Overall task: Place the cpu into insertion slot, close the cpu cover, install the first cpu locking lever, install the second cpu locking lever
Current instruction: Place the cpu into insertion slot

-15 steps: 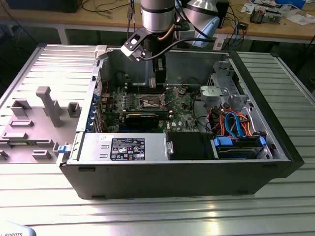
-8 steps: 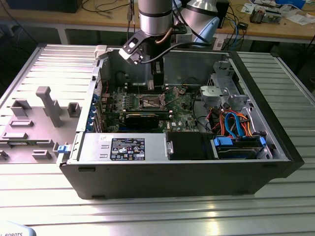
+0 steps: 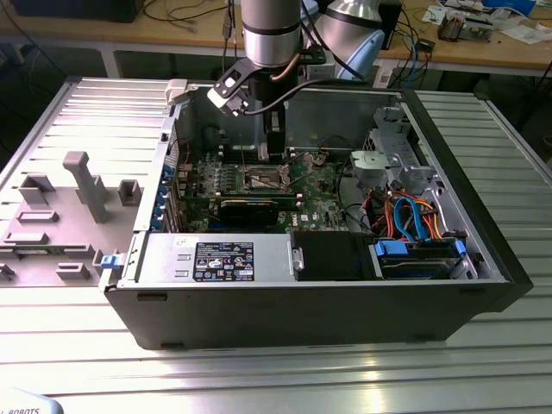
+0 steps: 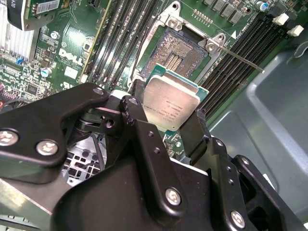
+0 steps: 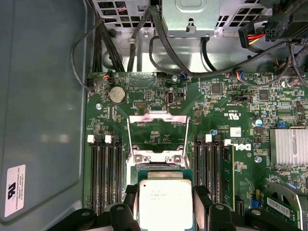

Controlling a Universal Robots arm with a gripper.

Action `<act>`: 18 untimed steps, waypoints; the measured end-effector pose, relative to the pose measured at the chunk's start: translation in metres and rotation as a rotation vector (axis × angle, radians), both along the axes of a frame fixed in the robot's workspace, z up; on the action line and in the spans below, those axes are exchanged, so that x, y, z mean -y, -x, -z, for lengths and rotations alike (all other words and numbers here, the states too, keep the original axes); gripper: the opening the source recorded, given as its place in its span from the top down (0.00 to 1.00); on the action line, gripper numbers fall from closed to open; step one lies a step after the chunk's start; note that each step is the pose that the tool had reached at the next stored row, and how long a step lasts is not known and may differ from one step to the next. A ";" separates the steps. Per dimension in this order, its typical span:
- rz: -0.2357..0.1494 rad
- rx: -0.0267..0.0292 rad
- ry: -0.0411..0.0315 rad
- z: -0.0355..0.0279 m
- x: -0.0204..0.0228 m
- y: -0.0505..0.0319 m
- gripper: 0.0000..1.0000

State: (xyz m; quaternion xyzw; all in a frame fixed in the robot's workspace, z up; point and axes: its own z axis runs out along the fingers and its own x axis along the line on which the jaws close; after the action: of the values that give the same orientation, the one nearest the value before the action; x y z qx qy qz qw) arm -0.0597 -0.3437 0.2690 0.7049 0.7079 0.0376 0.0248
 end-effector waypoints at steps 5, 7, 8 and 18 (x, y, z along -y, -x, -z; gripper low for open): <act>0.000 0.0000 0.0000 0.0000 0.0000 0.0000 0.46; 0.000 0.0000 0.0000 0.0000 0.0000 0.0000 0.46; 0.000 -0.0001 0.0000 0.0000 0.0000 0.0000 0.46; 0.017 -0.0001 0.0000 0.0008 -0.0002 0.0000 0.46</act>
State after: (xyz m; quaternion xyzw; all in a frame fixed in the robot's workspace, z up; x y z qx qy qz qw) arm -0.0597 -0.3435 0.2682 0.7111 0.7017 0.0373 0.0251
